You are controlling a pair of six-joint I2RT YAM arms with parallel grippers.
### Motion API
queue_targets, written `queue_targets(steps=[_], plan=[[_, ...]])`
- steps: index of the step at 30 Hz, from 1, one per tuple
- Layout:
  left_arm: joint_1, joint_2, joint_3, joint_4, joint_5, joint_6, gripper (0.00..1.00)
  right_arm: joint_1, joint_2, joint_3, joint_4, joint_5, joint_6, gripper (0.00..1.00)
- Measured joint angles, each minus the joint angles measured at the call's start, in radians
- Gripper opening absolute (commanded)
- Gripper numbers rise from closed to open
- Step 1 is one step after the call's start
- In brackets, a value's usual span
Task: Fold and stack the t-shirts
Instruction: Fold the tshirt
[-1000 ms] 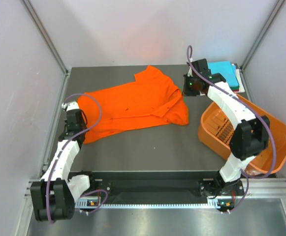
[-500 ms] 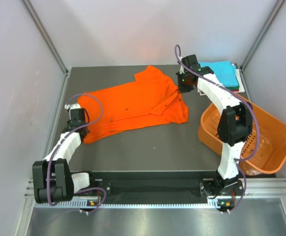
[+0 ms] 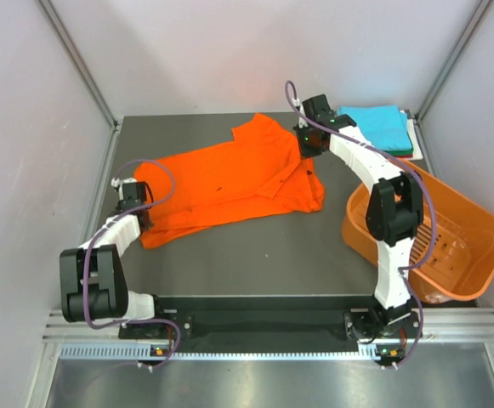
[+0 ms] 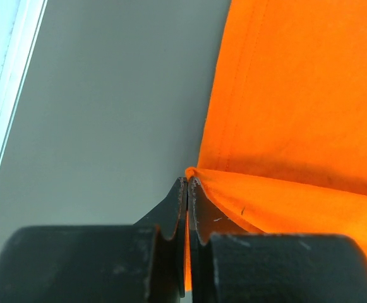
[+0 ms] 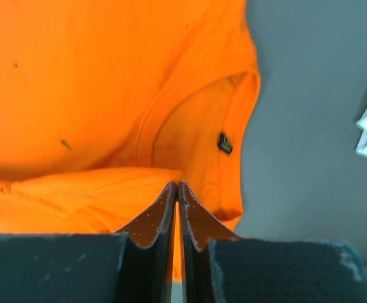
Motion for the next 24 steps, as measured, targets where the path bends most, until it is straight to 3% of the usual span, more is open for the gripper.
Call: queue_targets(steps=[4,5,9,10,11,16,20,24], plan=[[0.001,0.04,0.016,-0.001,-0.001,0.0,0.0,0.0,0.025,0.023,0.021,0.008,-0.026,0.07],[0.001,0.051,0.022,-0.002,-0.002,0.0,0.11,0.0,0.028,0.023,0.026,0.01,-0.032,0.13],[0.002,0.08,0.082,-0.032,-0.019,0.003,0.23,0.001,0.05,0.057,0.016,0.023,-0.037,0.31],[0.003,0.08,0.102,-0.042,-0.024,0.005,0.29,0.001,0.051,0.065,0.014,0.03,-0.031,0.32],[0.004,0.078,0.126,-0.047,-0.027,0.007,0.43,0.003,0.051,0.073,0.009,0.037,-0.018,0.34],[0.004,0.044,0.203,-0.078,0.031,-0.022,0.45,0.029,-0.016,0.037,-0.007,0.087,0.086,0.36],[0.004,0.014,0.195,-0.092,0.116,-0.09,0.45,0.096,-0.172,-0.145,0.003,0.101,0.154,0.36],[0.004,0.012,0.143,-0.101,0.165,-0.151,0.44,0.155,-0.227,-0.236,0.018,0.111,0.154,0.36]])
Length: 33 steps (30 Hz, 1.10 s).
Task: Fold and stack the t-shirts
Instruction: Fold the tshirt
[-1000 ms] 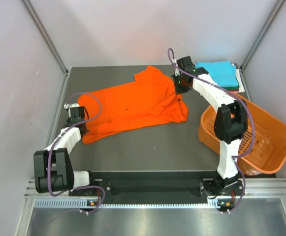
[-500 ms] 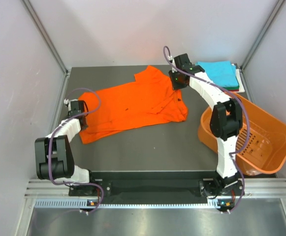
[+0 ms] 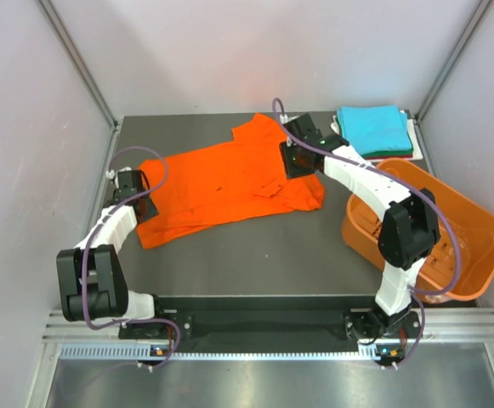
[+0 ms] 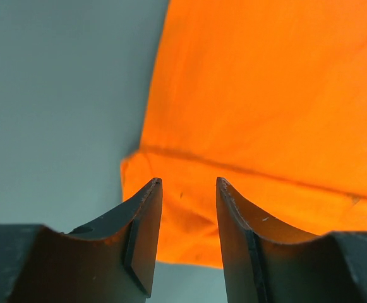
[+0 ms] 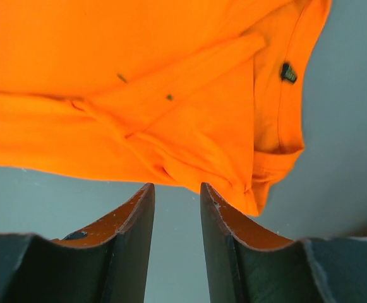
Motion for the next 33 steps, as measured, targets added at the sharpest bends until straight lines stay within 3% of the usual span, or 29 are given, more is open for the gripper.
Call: queue_targets(steps=[7,18,24,33], plan=[[0.0,0.018,-0.066,-0.009,0.013,-0.114,0.43,0.007,0.014,-0.098,0.023,0.035,-0.064,0.35],[-0.003,0.127,-0.038,-0.005,-0.06,-0.206,0.43,-0.003,0.113,-0.101,0.016,0.093,-0.162,0.39],[-0.006,0.202,0.032,-0.004,-0.122,-0.185,0.43,-0.011,0.16,-0.1,-0.037,0.087,-0.179,0.4],[-0.005,0.319,0.153,0.017,-0.217,-0.103,0.44,-0.004,0.064,-0.141,-0.045,0.062,-0.17,0.41]])
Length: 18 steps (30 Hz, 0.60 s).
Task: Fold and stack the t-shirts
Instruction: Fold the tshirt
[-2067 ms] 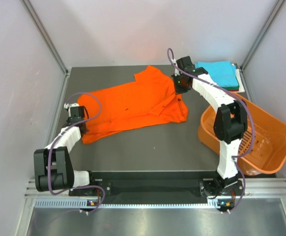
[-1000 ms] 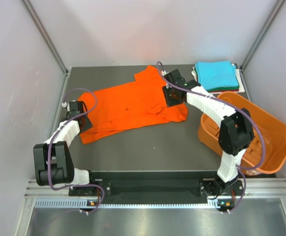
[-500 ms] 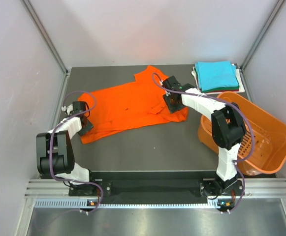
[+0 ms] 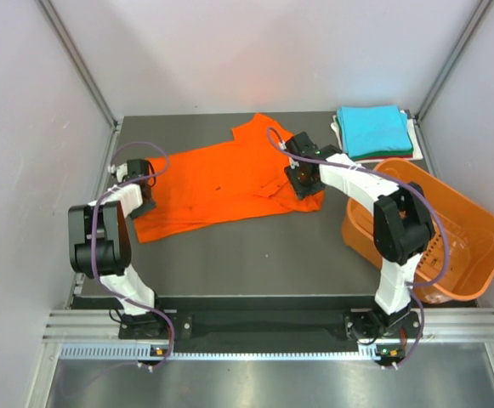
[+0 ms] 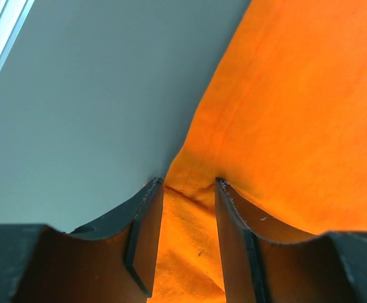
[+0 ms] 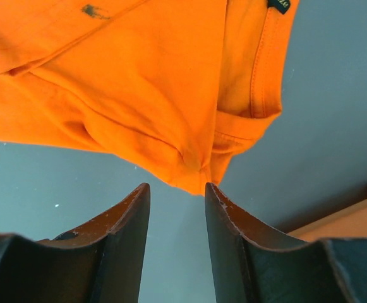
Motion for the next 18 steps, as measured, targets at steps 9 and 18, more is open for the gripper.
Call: queue_targets(steps=[9,18], plan=[[0.003,-0.011,0.085,-0.105,0.018,0.03,0.45,-0.001,-0.015,0.003,-0.008,-0.004,-0.006,0.42],[0.005,-0.34,-0.09,-0.167,0.053,-0.188,0.4,-0.038,0.071,0.054,-0.047,-0.043,-0.039,0.42]])
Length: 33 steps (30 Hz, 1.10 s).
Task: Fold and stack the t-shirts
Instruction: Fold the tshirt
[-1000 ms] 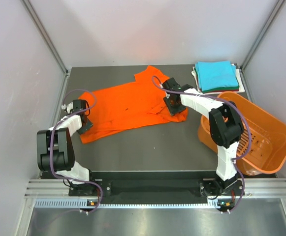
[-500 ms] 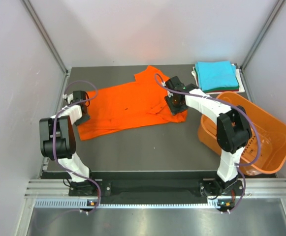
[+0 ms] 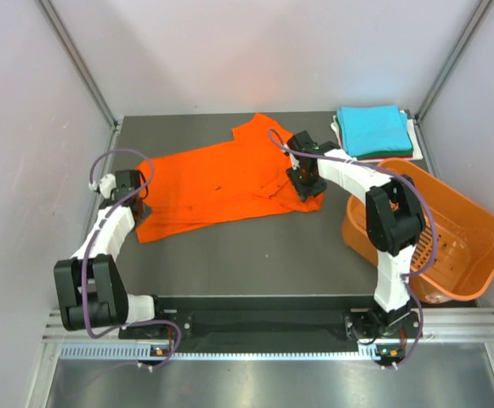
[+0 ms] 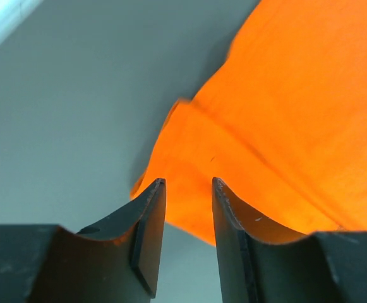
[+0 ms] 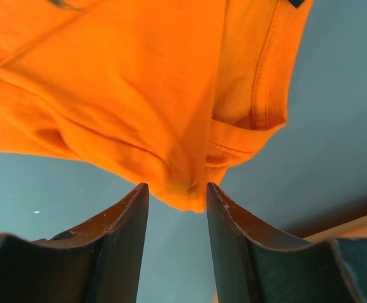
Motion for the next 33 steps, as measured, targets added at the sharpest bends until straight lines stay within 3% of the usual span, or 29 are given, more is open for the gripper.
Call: queue_targets(steps=[4,11,22,24,25,26,29,33], plan=[[0.001,-0.035,-0.094,0.003,0.016,-0.13,0.37,-0.026,0.025,0.022,-0.016,-0.019,-0.003,0.42],[0.001,0.019,-0.112,0.014,0.071,-0.288,0.37,-0.046,0.029,0.05,-0.023,-0.045,-0.007,0.42],[0.001,0.071,-0.161,0.077,0.067,-0.381,0.34,-0.064,0.077,0.05,-0.032,-0.092,-0.007,0.39],[0.0,0.078,-0.16,0.085,0.05,-0.38,0.26,-0.068,0.078,0.049,-0.035,-0.103,-0.006,0.35],[0.0,0.084,-0.157,0.09,0.039,-0.381,0.09,-0.068,0.078,0.049,-0.035,-0.109,-0.006,0.27],[0.0,0.091,-0.154,0.094,0.025,-0.382,0.03,-0.068,0.078,0.049,-0.034,-0.112,-0.005,0.21],[-0.002,0.121,-0.129,0.087,-0.006,-0.364,0.0,-0.068,0.078,0.035,-0.033,-0.121,0.003,0.01],[-0.003,0.169,-0.076,0.066,-0.069,-0.306,0.0,-0.068,0.052,-0.029,-0.024,-0.13,0.032,0.0]])
